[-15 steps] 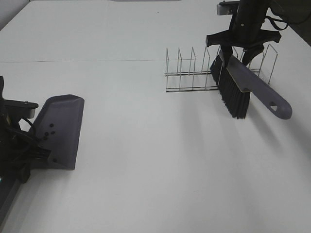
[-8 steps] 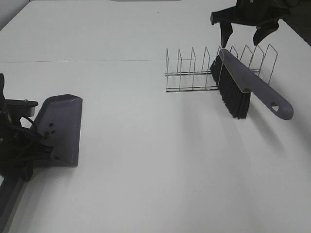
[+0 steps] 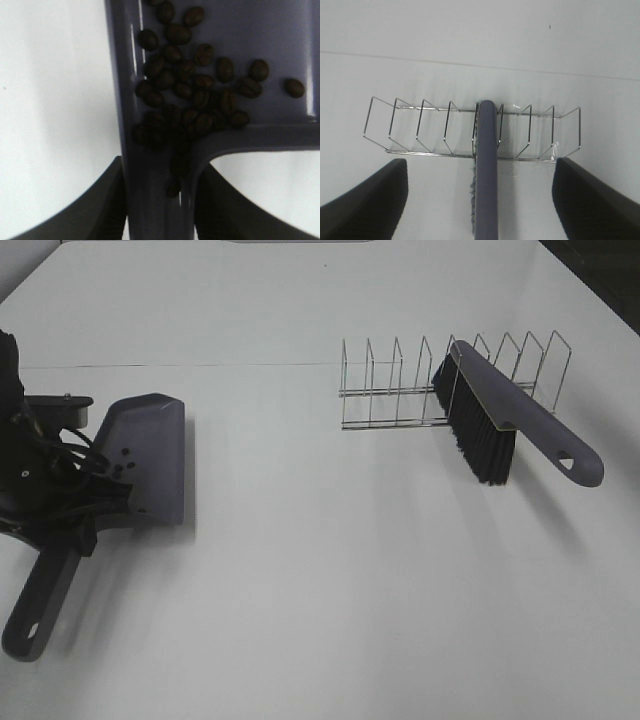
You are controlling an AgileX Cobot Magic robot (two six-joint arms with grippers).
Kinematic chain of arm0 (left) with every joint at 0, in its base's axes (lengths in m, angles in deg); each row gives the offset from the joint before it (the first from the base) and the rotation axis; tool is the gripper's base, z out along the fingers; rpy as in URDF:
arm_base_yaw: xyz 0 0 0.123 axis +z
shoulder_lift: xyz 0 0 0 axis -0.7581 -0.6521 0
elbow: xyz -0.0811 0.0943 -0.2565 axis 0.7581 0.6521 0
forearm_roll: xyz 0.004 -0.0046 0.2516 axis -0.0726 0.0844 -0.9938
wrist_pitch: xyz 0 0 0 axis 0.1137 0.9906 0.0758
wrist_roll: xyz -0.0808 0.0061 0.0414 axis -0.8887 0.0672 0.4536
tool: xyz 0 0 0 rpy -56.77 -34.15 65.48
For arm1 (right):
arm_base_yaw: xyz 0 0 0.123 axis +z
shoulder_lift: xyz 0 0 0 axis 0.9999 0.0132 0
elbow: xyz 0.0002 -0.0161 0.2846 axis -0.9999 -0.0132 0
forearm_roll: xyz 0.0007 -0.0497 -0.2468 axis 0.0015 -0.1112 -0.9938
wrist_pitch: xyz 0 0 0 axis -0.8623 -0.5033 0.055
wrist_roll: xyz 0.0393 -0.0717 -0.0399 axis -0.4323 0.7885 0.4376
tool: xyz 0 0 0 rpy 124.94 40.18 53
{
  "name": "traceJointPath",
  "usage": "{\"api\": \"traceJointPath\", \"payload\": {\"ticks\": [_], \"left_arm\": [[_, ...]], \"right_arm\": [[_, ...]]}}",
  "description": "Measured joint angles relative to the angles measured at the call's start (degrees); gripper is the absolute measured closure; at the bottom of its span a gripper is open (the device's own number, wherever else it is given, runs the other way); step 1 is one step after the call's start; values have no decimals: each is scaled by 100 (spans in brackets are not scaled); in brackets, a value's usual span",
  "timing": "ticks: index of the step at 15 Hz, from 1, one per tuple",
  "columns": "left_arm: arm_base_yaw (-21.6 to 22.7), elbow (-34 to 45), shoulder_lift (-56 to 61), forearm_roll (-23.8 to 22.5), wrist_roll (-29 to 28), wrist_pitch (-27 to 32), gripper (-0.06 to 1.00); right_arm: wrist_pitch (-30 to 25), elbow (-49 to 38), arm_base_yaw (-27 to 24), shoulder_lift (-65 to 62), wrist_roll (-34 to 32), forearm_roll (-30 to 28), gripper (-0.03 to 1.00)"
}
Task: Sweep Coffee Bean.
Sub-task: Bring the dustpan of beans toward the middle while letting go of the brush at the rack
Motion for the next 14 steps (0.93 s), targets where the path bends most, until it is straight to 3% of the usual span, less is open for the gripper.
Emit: {"api": "traceJointPath", "payload": {"ticks": [3, 6, 10, 14], "left_arm": [[0, -212, -6, 34, 34, -132, 60], [0, -246, -206, 120, 46, -367, 60], [0, -275, -498, 120, 178, -464, 60], [0, -275, -510, 155, 487, -785, 60]], "right_arm": [[17, -292, 0, -779, 46, 0, 29], [172, -2005, 0, -2011, 52, 6, 29], [1392, -4538, 0, -3398, 80, 57, 29], [1593, -5626, 0, -4148, 86, 212, 29]]}}
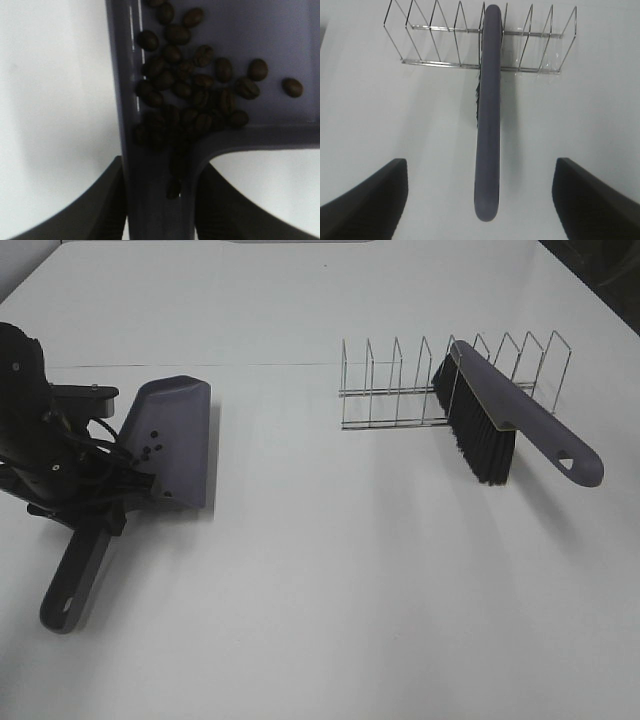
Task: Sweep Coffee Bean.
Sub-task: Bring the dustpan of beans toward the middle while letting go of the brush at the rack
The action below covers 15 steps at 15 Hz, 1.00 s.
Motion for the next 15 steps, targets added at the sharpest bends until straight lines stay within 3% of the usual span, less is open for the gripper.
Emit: {"api": "traceJointPath", "payload": {"ticks": [3, 10, 13, 15], "left_arm": [[0, 0, 0, 178, 34, 6, 59], [0, 0, 0, 309, 52, 34, 40], [0, 0, 172, 361, 52, 201, 18], [0, 0, 418, 361, 52, 344, 13]], "right_arm": [[11, -281, 0, -338, -17, 52, 29], [-23, -281, 0, -424, -34, 52, 29], [-46, -281, 0, -424, -34, 52, 29], [-46, -281, 0, -424, -34, 17, 29]]}}
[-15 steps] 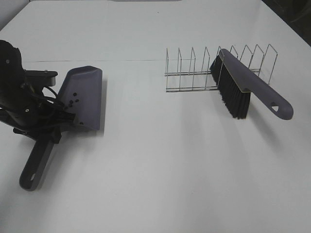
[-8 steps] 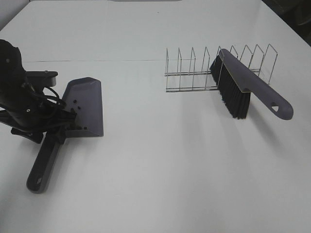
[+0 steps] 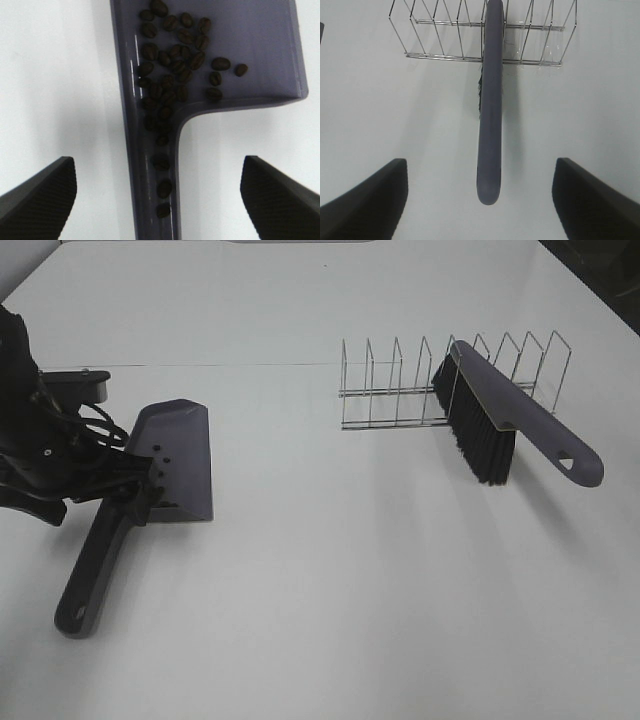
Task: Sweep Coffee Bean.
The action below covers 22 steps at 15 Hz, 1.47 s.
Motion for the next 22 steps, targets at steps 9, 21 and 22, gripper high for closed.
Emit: {"api": "traceJointPath", "payload": {"ticks": [9, 21, 22], "left_arm": [[-6, 0, 2063, -453, -23, 1398, 12], [-34, 1770, 6767, -476, -235, 2189, 12], [-34, 2280, 7660, -516, -241, 2108, 12]], "right_arm": [[-647, -86, 0, -86, 252, -447, 29], [-647, -2911, 0, -3678, 258, -327, 29], [-647, -3174, 0, -4257, 258, -103, 29]]}}
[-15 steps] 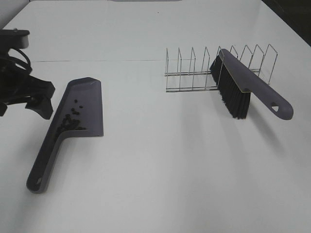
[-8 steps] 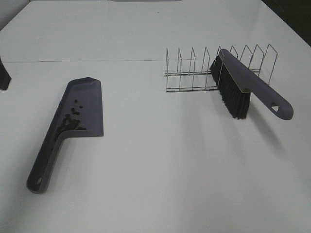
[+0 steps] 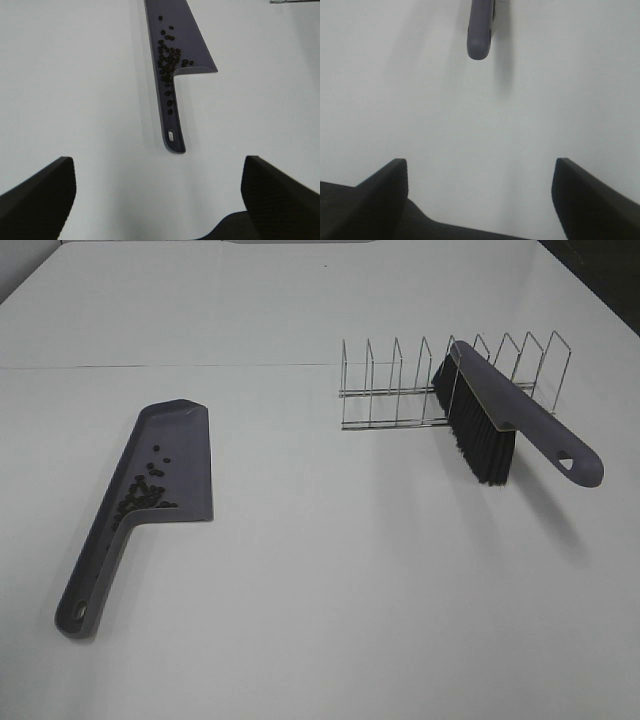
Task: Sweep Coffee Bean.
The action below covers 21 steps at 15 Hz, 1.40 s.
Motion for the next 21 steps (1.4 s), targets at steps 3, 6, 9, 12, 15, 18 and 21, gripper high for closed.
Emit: {"api": "traceJointPath", "payload": {"ticks": [3, 6, 9, 12, 15, 18, 21], "left_arm": [[0, 533, 991, -29, 0, -46, 12], [0, 682, 1776, -34, 17, -103, 12], [0, 705, 2051, -40, 120, 166, 12], [0, 802, 2120, 0, 430, 355, 13], [0, 802, 2120, 0, 796, 355, 13], [0, 802, 2303, 126, 991, 350, 13], [0, 802, 3100, 126, 1049, 350, 13]], "right_arm": [[-6, -476, 0, -487, 6, 86, 29], [-201, -877, 0, -848, 69, 109, 29], [-315, -882, 0, -1329, 178, 126, 29], [-298, -928, 0, -1782, 183, 183, 29], [-275, -945, 0, -2292, 189, 223, 29], [-258, -945, 0, -2567, 189, 258, 29], [-264, -945, 0, -2756, 195, 264, 29]]}}
